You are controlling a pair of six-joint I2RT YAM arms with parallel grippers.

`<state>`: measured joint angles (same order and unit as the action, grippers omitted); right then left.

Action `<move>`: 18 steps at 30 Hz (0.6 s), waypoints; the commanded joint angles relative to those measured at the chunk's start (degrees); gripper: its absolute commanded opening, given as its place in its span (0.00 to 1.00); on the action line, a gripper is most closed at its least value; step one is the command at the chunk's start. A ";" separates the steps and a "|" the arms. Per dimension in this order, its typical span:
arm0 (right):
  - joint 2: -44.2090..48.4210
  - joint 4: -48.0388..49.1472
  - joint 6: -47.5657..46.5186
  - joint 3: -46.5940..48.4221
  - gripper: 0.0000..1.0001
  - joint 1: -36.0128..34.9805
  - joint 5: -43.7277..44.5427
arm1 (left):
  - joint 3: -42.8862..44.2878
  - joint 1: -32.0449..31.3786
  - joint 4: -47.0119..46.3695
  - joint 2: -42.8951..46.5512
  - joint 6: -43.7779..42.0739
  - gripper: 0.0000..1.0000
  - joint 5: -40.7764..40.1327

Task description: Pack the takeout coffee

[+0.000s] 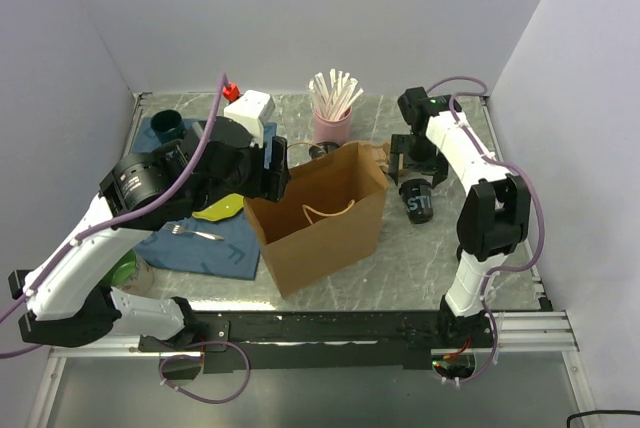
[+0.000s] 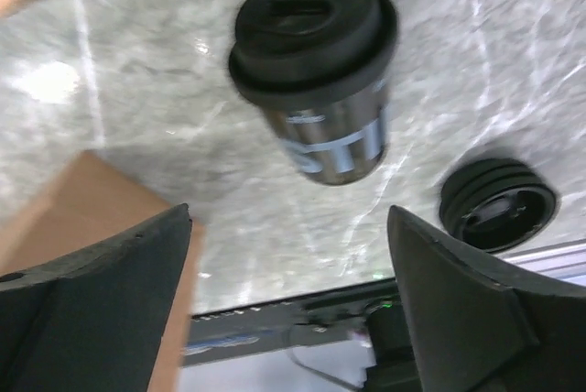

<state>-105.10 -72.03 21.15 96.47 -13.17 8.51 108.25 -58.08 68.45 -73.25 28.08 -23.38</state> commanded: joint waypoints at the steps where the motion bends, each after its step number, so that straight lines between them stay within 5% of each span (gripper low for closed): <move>1: 2.35 0.39 -8.75 -2.85 0.98 3.93 -2.25 | 0.12 0.08 -0.68 2.06 -0.74 0.77 0.17; 11: 0.43 5.84 -15.79 -3.31 0.96 6.58 -13.52 | 2.14 0.16 0.46 2.15 -1.27 0.78 1.67; 18: -5.46 -0.74 1.60 6.89 0.81 6.93 -13.18 | 1.36 0.08 0.46 2.59 -0.04 0.77 1.93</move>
<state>-108.40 -69.76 11.57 98.37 -6.46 -4.21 108.88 -58.08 68.84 -71.20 27.73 -22.09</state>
